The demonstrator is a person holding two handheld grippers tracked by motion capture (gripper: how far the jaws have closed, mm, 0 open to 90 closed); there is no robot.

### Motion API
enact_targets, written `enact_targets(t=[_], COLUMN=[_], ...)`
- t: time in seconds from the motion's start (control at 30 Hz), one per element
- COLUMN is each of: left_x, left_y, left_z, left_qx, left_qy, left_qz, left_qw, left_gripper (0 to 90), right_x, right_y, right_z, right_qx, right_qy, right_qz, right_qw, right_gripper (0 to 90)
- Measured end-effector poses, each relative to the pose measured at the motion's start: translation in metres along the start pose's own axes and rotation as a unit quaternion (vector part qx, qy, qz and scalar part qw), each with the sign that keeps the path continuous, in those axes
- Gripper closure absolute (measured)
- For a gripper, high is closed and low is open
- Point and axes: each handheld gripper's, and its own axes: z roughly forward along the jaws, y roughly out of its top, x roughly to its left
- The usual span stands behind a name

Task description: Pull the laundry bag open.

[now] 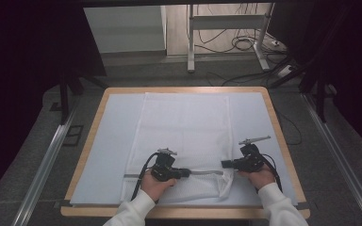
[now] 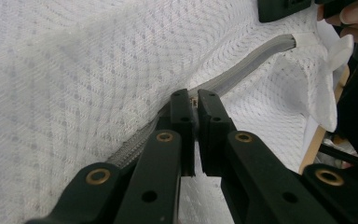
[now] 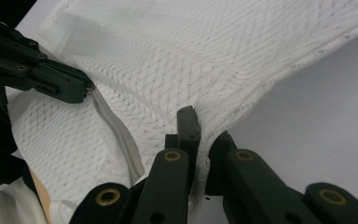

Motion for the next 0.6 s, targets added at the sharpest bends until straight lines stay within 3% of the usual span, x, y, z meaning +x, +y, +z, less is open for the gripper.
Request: enact_targets(t=[0.6], left_x=[0.011], left_y=[-0.009], left_z=[-0.018], left_qx=[-0.012], left_qy=[0.000], left_qz=[-0.019], left_qw=[0.9997], left_gripper=[86.9], right_x=[-0.001], right_y=[0.000], right_z=[-0.002], right_qx=[-0.005], right_qy=[-0.001], right_qz=[0.002], right_qw=[1.0000], right_gripper=[87.6])
